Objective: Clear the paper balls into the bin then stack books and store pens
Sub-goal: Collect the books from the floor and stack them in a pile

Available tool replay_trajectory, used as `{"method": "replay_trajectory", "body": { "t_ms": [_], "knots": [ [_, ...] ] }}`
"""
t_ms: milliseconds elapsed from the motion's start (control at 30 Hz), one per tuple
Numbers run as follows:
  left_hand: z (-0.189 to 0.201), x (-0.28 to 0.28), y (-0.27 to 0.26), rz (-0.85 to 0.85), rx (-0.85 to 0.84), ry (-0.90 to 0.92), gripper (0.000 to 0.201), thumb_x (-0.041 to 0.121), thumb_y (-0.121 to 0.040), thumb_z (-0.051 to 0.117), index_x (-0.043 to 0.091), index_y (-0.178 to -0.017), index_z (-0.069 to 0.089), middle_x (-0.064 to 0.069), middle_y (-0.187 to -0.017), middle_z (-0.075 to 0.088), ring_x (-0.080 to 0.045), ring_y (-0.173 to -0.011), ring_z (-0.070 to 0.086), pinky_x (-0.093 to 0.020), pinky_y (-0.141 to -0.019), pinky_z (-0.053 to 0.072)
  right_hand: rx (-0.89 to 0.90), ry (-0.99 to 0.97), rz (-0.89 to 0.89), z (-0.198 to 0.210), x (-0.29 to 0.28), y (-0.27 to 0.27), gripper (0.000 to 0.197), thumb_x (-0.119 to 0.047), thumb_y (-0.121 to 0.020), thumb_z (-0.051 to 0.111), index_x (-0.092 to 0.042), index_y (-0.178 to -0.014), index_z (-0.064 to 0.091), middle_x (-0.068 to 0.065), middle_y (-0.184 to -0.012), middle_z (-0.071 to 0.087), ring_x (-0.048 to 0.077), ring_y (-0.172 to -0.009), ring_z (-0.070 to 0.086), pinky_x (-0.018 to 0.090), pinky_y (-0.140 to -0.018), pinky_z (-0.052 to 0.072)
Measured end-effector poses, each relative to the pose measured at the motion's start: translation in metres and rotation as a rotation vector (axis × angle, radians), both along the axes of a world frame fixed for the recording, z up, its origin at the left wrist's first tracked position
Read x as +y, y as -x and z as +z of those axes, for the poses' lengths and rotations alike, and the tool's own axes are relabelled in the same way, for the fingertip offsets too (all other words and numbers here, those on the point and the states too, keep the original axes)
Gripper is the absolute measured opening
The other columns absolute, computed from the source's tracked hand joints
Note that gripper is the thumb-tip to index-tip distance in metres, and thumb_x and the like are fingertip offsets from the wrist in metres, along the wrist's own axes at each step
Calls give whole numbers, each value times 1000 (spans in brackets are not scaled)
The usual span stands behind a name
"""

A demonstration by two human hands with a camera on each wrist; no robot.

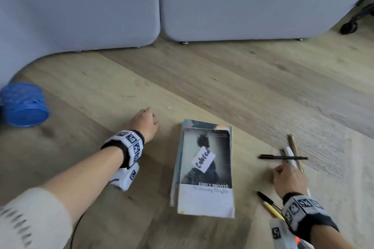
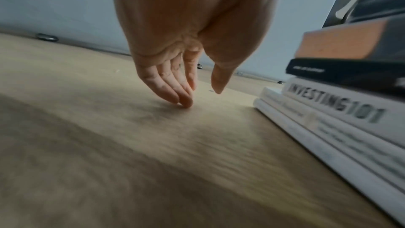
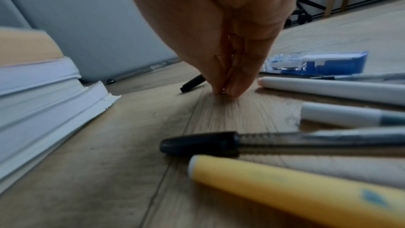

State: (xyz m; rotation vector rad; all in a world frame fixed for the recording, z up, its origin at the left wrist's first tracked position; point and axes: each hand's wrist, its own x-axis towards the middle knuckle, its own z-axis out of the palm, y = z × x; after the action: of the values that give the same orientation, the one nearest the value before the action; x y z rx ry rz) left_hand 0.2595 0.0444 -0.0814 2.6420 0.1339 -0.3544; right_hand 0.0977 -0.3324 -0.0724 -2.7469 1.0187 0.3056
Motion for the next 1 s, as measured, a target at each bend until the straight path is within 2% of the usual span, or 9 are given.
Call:
{"method": "replay_trajectory", "body": {
  "t_ms": [167, 267, 333, 400, 533, 600, 700, 867, 1000],
  "knots": [
    [-5, -10, -31, 49, -19, 11, 40, 24, -88, 57, 9, -123, 48, -18, -121, 49, -36, -107, 55, -38, -91, 42, 114, 86, 148, -1, 7, 5, 18, -8, -92, 45, 0, -88, 61, 21, -95, 66, 34, -87, 63, 36, -73, 48],
    [-5, -25, -40, -35, -82, 36, 31, 24, -87, 62, 13, -115, 59, -13, -118, 50, -31, -102, 57, -31, -89, 41, 114, 109, 232, 8, 16, 6, 16, 5, -88, 40, 1, -87, 55, 17, -86, 56, 31, -72, 53, 32, -63, 37],
    [-7, -36, -43, -45, -120, 49, 19, 17, -85, 65, 9, -102, 64, -13, -112, 54, -29, -99, 56, -31, -86, 40, 21, 49, 223, 7, 16, 6, 16, 11, -84, 41, -4, -79, 47, 15, -79, 54, 33, -69, 56, 39, -63, 45],
    [-10, -46, -44, -27, -160, 28, 9, 6, -83, 62, 5, -92, 65, -15, -104, 60, -31, -97, 57, -35, -83, 41, -79, -68, 178, 6, 8, 6, 20, 5, -84, 48, -12, -75, 43, 7, -74, 60, 32, -69, 62, 46, -66, 52],
    [-13, -58, -43, -37, -196, -104, 23, -5, -85, 47, 1, -91, 68, -18, -97, 68, -35, -94, 60, -40, -75, 45, -236, -270, 102, 21, 10, 6, 19, -12, -90, 56, -27, -80, 54, -7, -72, 67, 10, -65, 68, 42, -70, 56],
    [-9, -58, -44, -100, -120, -170, 24, -6, -87, 44, -2, -97, 66, -21, -102, 67, -36, -98, 61, -40, -78, 46, -349, -429, 23, 33, 18, 4, 15, -6, -90, 60, -21, -91, 62, 0, -77, 71, 8, -65, 70, 29, -71, 58],
    [7, -56, -46, -198, -10, -208, 22, -5, -88, 48, -5, -100, 66, -24, -107, 67, -38, -101, 63, -40, -84, 49, -461, -558, -21, 58, 24, -1, 8, -5, -87, 66, -11, -89, 70, 3, -77, 74, 8, -65, 72, 6, -57, 50],
    [75, -78, -31, -226, -157, 202, 12, 5, -90, 49, 5, -88, 61, -12, -93, 66, -32, -91, 61, -31, -76, 45, -627, -707, -2, 117, 35, -1, 13, -7, -85, 69, -18, -78, 71, 5, -75, 74, 15, -63, 71, 16, -61, 54],
    [151, -138, 27, -525, -71, 636, 7, 10, -89, 62, 4, -88, 66, -9, -78, 68, -18, -67, 63, -27, -68, 51, -792, -738, 92, 167, 48, 13, 13, -1, -83, 70, -13, -84, 72, -2, -65, 70, 10, -55, 65, 16, -57, 53]
  ]
}}
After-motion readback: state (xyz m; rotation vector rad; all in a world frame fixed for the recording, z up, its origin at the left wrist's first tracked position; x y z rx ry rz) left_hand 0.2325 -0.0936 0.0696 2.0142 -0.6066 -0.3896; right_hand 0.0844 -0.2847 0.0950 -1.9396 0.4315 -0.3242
